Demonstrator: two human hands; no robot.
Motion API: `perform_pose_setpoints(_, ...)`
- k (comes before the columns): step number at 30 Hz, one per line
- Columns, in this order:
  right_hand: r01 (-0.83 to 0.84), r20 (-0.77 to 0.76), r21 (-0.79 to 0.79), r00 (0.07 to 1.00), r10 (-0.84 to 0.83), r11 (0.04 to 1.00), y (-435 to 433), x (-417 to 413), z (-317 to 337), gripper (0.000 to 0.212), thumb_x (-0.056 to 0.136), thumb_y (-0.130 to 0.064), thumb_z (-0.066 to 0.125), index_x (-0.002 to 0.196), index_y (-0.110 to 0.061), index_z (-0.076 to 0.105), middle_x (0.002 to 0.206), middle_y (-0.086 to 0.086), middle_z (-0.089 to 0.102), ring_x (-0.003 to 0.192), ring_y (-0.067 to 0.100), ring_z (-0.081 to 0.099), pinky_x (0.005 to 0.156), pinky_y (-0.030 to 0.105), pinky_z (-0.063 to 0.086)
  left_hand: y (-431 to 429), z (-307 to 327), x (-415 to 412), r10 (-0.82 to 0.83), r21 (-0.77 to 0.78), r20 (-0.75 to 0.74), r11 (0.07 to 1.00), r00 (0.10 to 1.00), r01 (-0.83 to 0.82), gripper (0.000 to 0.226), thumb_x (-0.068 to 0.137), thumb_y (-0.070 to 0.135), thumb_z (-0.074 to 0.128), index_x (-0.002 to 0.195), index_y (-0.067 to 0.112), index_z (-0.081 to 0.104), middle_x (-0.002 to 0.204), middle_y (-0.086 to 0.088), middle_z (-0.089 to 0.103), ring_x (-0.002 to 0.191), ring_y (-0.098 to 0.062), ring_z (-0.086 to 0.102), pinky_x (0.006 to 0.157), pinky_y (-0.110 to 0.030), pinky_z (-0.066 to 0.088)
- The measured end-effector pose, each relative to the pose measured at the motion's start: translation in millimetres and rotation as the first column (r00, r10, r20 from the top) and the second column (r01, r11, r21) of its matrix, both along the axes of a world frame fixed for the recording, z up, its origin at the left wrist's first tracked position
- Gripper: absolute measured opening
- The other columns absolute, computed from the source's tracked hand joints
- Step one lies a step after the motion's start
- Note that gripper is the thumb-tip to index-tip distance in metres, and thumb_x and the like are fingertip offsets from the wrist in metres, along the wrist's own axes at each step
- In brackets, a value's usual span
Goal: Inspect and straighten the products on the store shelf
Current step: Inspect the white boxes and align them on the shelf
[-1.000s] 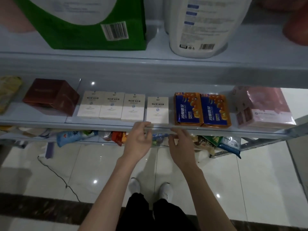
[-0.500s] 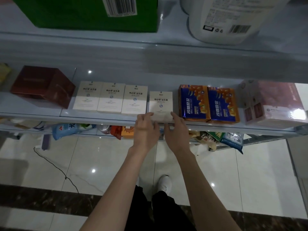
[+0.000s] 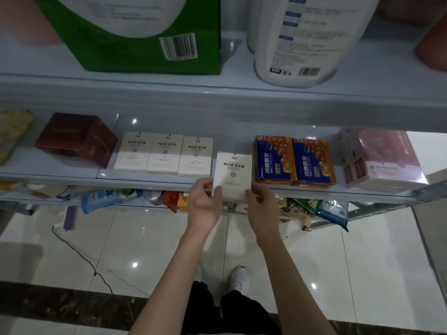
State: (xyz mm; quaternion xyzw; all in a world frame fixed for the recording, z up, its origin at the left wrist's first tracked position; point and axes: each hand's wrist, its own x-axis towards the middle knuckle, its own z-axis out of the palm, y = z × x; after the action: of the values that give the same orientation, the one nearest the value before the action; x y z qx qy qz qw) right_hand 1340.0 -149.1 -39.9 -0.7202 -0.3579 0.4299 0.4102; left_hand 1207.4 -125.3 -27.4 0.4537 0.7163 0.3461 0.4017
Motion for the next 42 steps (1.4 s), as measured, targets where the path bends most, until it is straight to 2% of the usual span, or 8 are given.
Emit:
perform_pose_setpoints(2,0.014,-0.050,0.045,0.999,-0.012,0.999,-5.3,2.4,12.2,0.030,0.103,-0.010,0.057,0.131,-0.015,0.063,0.122,-0.003,0.069,0.108,0.006,0.066,0.073,0.010,0.055,-4.2,12.1,-1.6,0.015,0.030,0.028,0.999,0.999,-0.016,0.025,0.096,0.011,0.064,0.121,0.008,0.063,0.112,0.002,0.065,0.101,-0.012,0.059,0.073,-0.003,0.042)
perform_pose_setpoints(7,0.039,-0.169,0.108,0.985,-0.020,0.993,-16.3,-0.2,41.6,0.039,0.100,-0.002,0.057,0.135,-0.018,0.060,0.126,-0.007,0.065,0.108,0.002,0.062,0.068,0.011,0.055,-17.7,35.8,-10.4,-0.066,0.120,0.076,0.991,0.995,0.057,0.039,0.091,0.002,0.067,0.125,0.018,0.057,0.115,0.005,0.062,0.085,0.007,0.058,0.074,-0.007,0.047)
perform_pose_setpoints(12,0.070,-0.161,0.205,0.986,-0.037,0.976,-28.2,-7.2,64.8,0.026,0.103,-0.012,0.059,0.128,-0.018,0.064,0.121,-0.009,0.068,0.098,-0.004,0.066,0.070,0.012,0.054,-31.3,50.7,-23.1,-0.099,0.252,0.070,0.965,0.993,0.078,0.040,0.090,0.005,0.069,0.126,0.019,0.061,0.120,0.000,0.065,0.102,-0.014,0.064,0.090,-0.035,0.056)
perform_pose_setpoints(19,0.024,-0.139,0.289,0.990,0.018,0.957,-47.5,-18.1,81.2,0.026,0.101,-0.006,0.060,0.114,-0.029,0.063,0.116,-0.019,0.065,0.096,-0.015,0.062,0.075,0.010,0.054,-51.3,68.3,-38.0,-0.018,0.282,0.208,0.958,0.978,-0.042,0.022,0.096,0.006,0.066,0.117,0.011,0.068,0.105,0.002,0.073,0.091,-0.004,0.067,0.078,-0.016,0.053)
perform_pose_setpoints(24,0.050,-0.190,0.313,0.982,0.011,0.948,-58.2,-34.7,82.8,0.029,0.101,-0.003,0.059,0.112,-0.030,0.063,0.115,-0.019,0.066,0.100,-0.011,0.064,0.076,0.013,0.056,-59.4,76.5,-49.0,-0.006,0.282,0.250,0.957,0.968,-0.066,0.023,0.094,0.001,0.067,0.115,0.011,0.067,0.100,0.000,0.073,0.084,0.000,0.066,0.073,-0.014,0.052)
perform_pose_setpoints(30,0.084,-0.246,0.294,0.969,-0.010,0.952,-57.6,-44.5,81.6,0.029,0.101,-0.001,0.056,0.122,-0.019,0.064,0.119,-0.011,0.069,0.100,-0.008,0.066,0.074,0.012,0.055,-67.2,82.8,-63.0,-0.062,0.262,0.289,0.965,0.955,-0.017,0.027,0.092,0.001,0.069,0.115,0.014,0.067,0.103,0.001,0.073,0.084,-0.001,0.066,0.073,-0.017,0.054)
perform_pose_setpoints(37,0.103,-0.292,0.269,0.956,-0.020,0.958,-53.2,-52.5,86.6,0.029,0.102,-0.004,0.057,0.117,-0.028,0.065,0.114,-0.015,0.069,0.096,-0.009,0.066,0.070,0.014,0.056,-64.8,85.1,-73.8,-0.090,0.259,0.337,0.966,0.937,0.000,0.027,0.093,0.006,0.070,0.118,0.016,0.066,0.100,0.002,0.071,0.082,0.002,0.063,0.071,-0.017,0.051)
perform_pose_setpoints(42,0.091,-0.264,0.265,0.964,-0.019,0.960,-51.8,-54.8,84.1,0.024,0.101,-0.008,0.060,0.119,-0.021,0.067,0.113,-0.011,0.072,0.103,0.002,0.068,0.078,0.021,0.060,-57.2,85.2,-81.4,-0.109,0.271,0.332,0.962,0.937,0.016,0.026,0.095,0.012,0.069,0.120,0.016,0.066,0.108,0.004,0.074,0.096,-0.005,0.069,0.075,-0.020,0.055)
